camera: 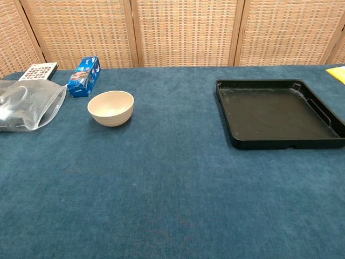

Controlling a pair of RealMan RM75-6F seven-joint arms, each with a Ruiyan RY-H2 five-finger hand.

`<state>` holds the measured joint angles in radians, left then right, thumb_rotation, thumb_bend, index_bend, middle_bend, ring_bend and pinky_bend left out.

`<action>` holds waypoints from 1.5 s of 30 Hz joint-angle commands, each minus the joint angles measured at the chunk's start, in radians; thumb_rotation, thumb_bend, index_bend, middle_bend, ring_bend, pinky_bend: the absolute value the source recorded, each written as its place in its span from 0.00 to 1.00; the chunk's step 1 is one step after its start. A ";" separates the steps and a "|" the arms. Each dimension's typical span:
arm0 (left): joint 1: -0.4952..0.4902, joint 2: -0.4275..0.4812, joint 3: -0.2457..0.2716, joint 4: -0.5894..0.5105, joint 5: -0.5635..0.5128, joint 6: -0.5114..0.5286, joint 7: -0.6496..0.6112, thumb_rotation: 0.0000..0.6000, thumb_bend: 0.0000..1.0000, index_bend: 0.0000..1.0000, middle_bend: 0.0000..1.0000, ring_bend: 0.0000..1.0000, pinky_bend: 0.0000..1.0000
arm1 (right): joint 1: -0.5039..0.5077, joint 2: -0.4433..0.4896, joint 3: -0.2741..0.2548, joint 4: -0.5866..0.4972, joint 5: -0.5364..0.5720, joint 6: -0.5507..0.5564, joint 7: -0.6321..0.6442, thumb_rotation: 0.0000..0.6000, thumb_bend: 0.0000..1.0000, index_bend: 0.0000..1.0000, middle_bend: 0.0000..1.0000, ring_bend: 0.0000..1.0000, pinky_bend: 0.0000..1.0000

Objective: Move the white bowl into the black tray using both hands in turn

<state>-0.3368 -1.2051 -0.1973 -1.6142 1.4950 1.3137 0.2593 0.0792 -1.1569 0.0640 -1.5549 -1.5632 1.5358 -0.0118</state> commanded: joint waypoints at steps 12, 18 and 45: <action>-0.273 -0.215 -0.059 0.224 -0.178 -0.312 0.154 1.00 0.19 0.43 0.00 0.00 0.00 | -0.002 0.010 0.020 0.024 0.043 -0.010 0.066 1.00 0.15 0.08 0.00 0.00 0.00; -0.324 -0.258 -0.066 0.266 -0.231 -0.372 0.177 1.00 0.21 0.46 0.00 0.00 0.00 | -0.004 0.014 0.025 0.030 0.052 -0.008 0.086 1.00 0.15 0.08 0.00 0.00 0.00; -0.469 -0.404 -0.019 0.414 -0.424 -0.468 0.291 1.00 0.27 0.50 0.00 0.00 0.00 | -0.012 0.027 0.040 0.045 0.065 0.003 0.166 1.00 0.15 0.08 0.00 0.00 0.00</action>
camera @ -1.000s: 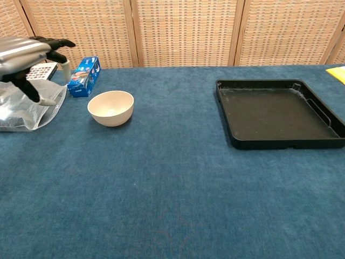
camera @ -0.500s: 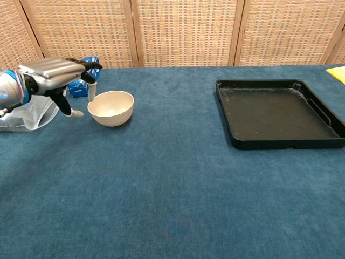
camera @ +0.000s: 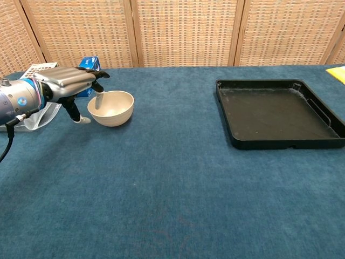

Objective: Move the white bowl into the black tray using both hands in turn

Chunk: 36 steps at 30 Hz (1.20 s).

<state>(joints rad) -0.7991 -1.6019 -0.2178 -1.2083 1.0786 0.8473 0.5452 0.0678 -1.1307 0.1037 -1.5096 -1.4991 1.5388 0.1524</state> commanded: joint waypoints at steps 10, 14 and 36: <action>-0.042 -0.048 0.013 0.055 -0.037 -0.007 0.033 1.00 0.27 0.53 0.00 0.00 0.00 | -0.003 0.005 0.004 0.001 0.001 0.006 0.017 1.00 0.15 0.08 0.00 0.00 0.00; -0.050 -0.058 0.017 0.063 -0.041 -0.004 0.038 1.00 0.33 0.58 0.00 0.00 0.00 | -0.004 0.005 0.005 0.003 0.000 0.008 0.022 1.00 0.15 0.08 0.00 0.00 0.00; -0.050 -0.048 0.043 0.054 0.039 0.092 0.001 1.00 0.52 0.66 0.00 0.00 0.00 | -0.010 0.010 0.005 -0.008 -0.014 0.028 0.030 1.00 0.15 0.08 0.00 0.00 0.00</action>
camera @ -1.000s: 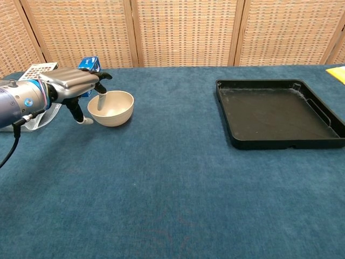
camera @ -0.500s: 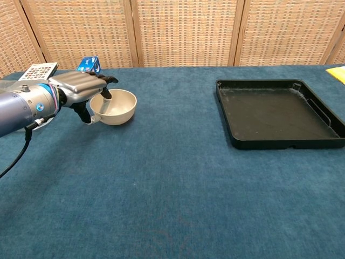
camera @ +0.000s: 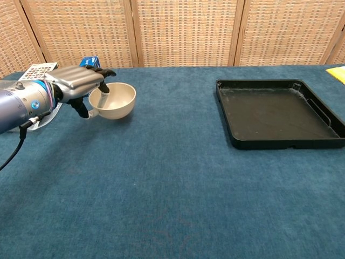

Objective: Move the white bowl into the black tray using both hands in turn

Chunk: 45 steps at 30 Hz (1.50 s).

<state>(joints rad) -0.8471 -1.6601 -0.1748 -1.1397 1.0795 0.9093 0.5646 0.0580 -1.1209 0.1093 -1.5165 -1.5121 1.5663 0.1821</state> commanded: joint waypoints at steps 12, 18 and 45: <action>-0.076 -0.022 -0.030 -0.035 0.050 0.003 0.043 1.00 0.52 0.65 0.00 0.00 0.00 | -0.002 0.007 -0.002 -0.004 0.001 -0.003 0.010 1.00 0.15 0.08 0.00 0.00 0.00; -0.145 -0.085 -0.058 0.003 0.027 -0.039 0.084 1.00 0.52 0.65 0.00 0.00 0.00 | -0.004 0.010 0.004 0.001 0.017 -0.007 0.016 1.00 0.15 0.08 0.00 0.00 0.00; -0.258 -0.226 -0.059 0.135 0.002 -0.092 0.105 1.00 0.36 0.35 0.00 0.00 0.00 | -0.006 0.006 0.012 0.024 0.043 -0.024 0.027 1.00 0.15 0.08 0.00 0.00 0.00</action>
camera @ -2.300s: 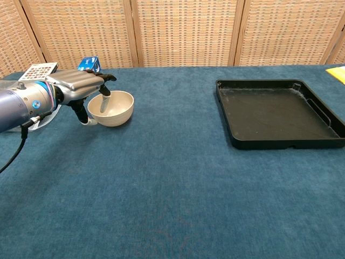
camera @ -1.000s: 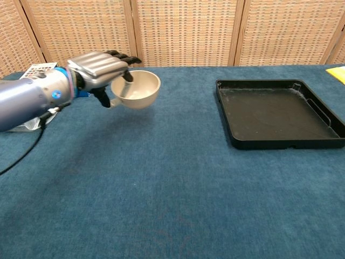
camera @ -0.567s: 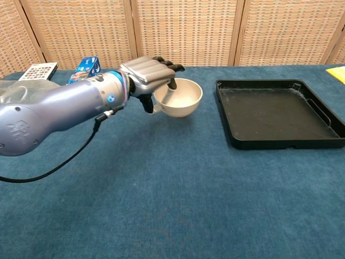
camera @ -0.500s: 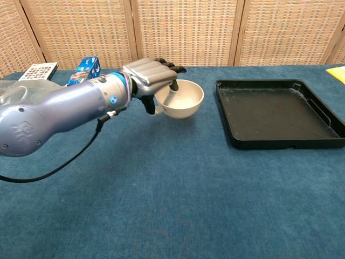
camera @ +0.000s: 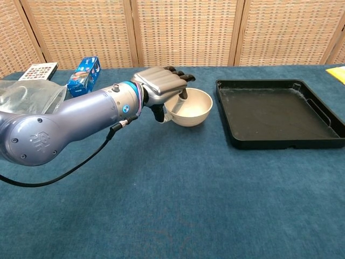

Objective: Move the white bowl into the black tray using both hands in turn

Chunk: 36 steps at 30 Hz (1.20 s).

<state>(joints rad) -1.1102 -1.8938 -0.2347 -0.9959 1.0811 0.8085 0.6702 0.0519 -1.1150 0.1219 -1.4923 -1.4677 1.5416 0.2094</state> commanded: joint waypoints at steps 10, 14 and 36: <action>0.084 0.110 0.014 -0.154 0.018 0.117 -0.017 1.00 0.21 0.04 0.00 0.00 0.00 | 0.001 -0.001 -0.010 -0.017 -0.024 0.006 -0.028 1.00 0.15 0.08 0.00 0.00 0.00; 0.164 0.209 0.038 -0.301 0.037 0.225 -0.003 1.00 0.21 0.04 0.00 0.00 0.00 | 0.003 -0.004 -0.014 -0.018 -0.019 -0.006 -0.037 1.00 0.15 0.08 0.00 0.00 0.00; 0.749 0.647 0.249 -0.704 0.230 0.821 -0.314 1.00 0.00 0.00 0.00 0.00 0.00 | 0.006 -0.014 -0.030 -0.056 -0.059 0.007 -0.115 1.00 0.15 0.08 0.00 0.00 0.00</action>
<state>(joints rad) -0.4091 -1.2800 -0.0169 -1.7003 1.2895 1.5962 0.3977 0.0580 -1.1270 0.0942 -1.5439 -1.5224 1.5472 0.1006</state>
